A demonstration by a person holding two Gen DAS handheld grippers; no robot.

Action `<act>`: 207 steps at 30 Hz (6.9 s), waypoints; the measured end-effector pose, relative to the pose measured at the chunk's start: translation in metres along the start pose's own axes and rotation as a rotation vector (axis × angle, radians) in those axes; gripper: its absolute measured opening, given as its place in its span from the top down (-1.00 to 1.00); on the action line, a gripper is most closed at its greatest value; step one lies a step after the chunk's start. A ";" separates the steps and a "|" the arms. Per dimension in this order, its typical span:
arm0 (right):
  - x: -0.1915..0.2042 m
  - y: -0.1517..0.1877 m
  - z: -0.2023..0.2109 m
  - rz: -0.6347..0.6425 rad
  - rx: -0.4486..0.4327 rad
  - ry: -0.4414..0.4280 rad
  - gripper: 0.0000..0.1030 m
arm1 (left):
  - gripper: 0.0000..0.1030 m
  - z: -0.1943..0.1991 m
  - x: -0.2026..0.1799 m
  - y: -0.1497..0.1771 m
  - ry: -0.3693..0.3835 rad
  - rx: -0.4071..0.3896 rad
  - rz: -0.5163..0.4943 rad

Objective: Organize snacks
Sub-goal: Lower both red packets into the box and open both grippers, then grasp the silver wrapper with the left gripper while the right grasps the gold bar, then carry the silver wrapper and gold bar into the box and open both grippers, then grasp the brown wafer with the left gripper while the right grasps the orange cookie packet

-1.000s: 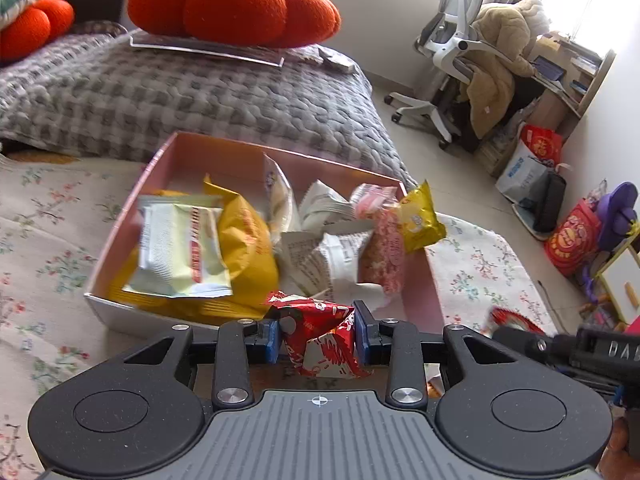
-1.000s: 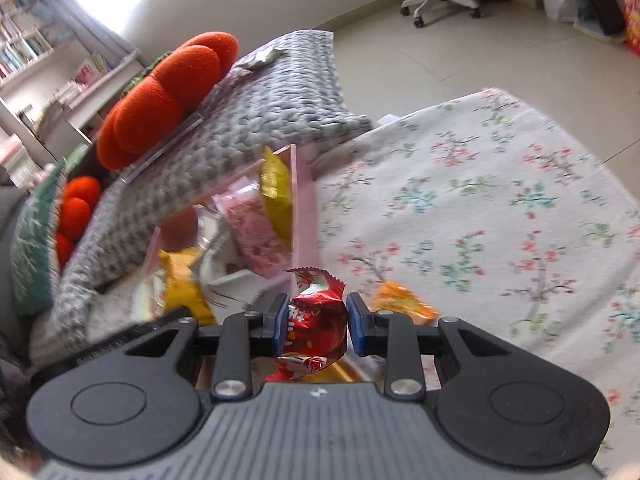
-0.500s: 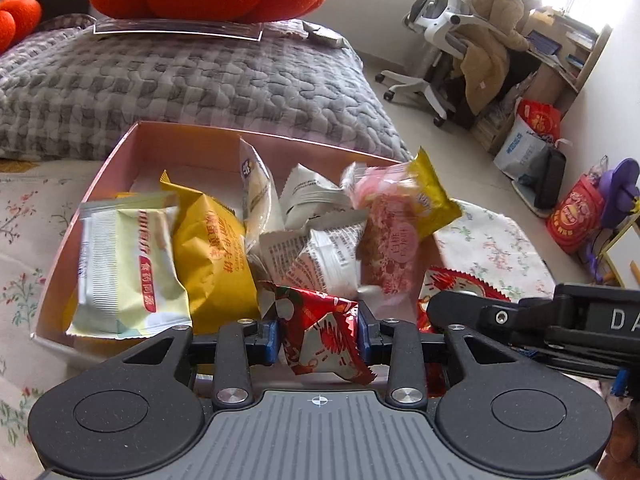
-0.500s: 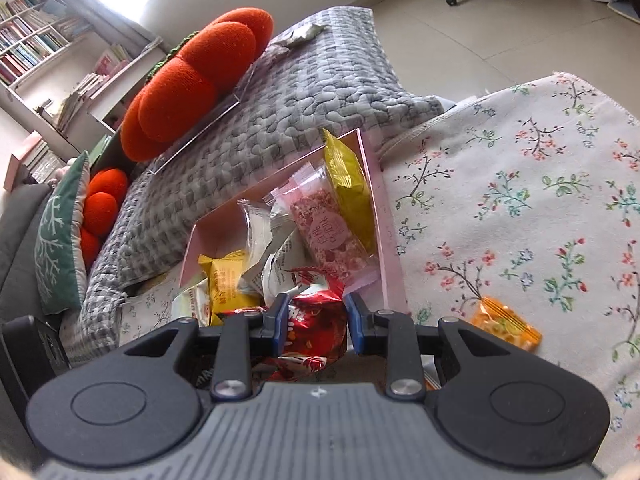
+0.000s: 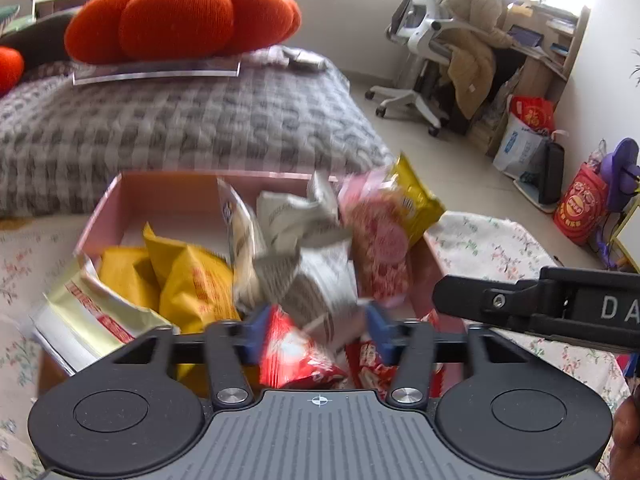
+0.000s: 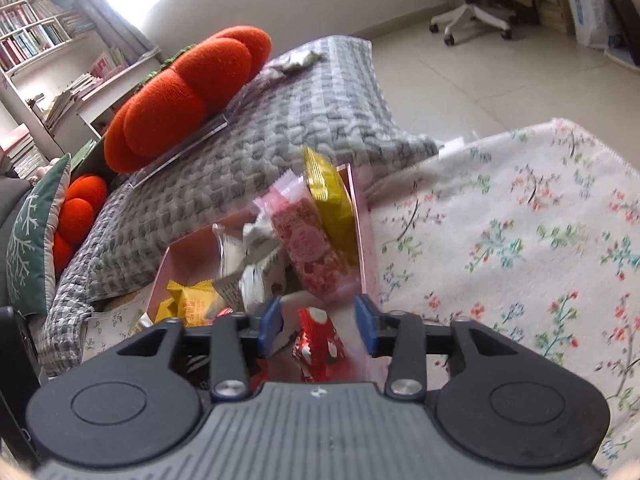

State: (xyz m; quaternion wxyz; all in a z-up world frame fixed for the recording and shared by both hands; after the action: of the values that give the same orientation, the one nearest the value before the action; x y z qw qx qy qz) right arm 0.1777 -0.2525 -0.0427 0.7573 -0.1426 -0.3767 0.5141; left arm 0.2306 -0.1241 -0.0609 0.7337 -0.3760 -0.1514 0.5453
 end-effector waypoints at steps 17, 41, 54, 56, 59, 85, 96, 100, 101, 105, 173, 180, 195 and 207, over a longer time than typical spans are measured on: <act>-0.008 -0.002 0.051 0.082 -0.038 0.088 -0.25 | -0.63 0.076 0.067 0.012 -0.156 0.053 0.234; -0.025 0.055 0.068 0.234 0.189 0.161 -0.37 | -0.63 0.125 0.050 0.130 -0.264 0.253 0.383; -0.012 0.089 0.022 0.462 0.299 0.224 -0.31 | -0.61 0.123 0.042 0.147 -0.314 0.230 0.351; -0.011 0.090 0.020 0.462 0.301 0.224 -0.30 | -0.57 0.119 0.033 0.149 -0.341 0.220 0.288; -0.009 0.090 0.020 0.464 0.271 0.228 -0.13 | -0.26 0.115 0.025 0.147 -0.334 0.185 0.240; 0.011 0.084 0.034 0.324 0.237 0.114 0.50 | 0.49 0.122 0.037 0.124 -0.227 0.120 0.318; 0.016 0.074 0.048 0.264 0.210 0.039 0.50 | 0.49 0.123 0.033 0.101 -0.165 0.076 0.305; 0.013 0.066 0.052 0.232 0.184 0.043 0.50 | 0.49 0.124 0.032 0.081 -0.148 0.038 0.279; 0.012 0.064 0.053 0.222 0.180 0.044 0.50 | 0.49 0.123 0.032 0.076 -0.142 0.032 0.274; 0.003 0.057 0.050 0.161 0.168 0.051 0.50 | 0.49 0.113 0.033 0.057 -0.126 0.015 0.258; -0.043 -0.005 0.042 -0.143 0.094 0.092 -0.09 | -0.32 0.087 0.057 0.019 -0.166 0.032 0.309; -0.037 0.011 0.057 -0.109 0.143 0.131 -0.61 | -0.54 0.090 0.054 0.037 -0.206 0.093 0.303; -0.066 0.035 0.034 -0.238 0.222 0.284 -0.72 | -0.73 0.042 0.038 0.068 -0.244 0.245 0.167; -0.066 0.037 0.012 -0.202 0.201 0.382 -0.66 | -0.73 0.030 0.039 0.073 -0.301 0.253 0.116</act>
State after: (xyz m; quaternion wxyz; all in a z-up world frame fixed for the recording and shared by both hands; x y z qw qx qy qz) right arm 0.1318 -0.2977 -0.0847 0.8729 -0.1228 -0.1857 0.4341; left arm 0.1751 -0.0681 -0.0999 0.7115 -0.2031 -0.1679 0.6514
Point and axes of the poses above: each gripper's, at about its wrist camera, not at the fingertips, and z roughly against the way its jaws point, x to its left, y to its underside, the point moved 4 cm from there along -z, roughly the way its jaws point, and after that the axes turned 1 degree about -z, right-handed, at the moved point
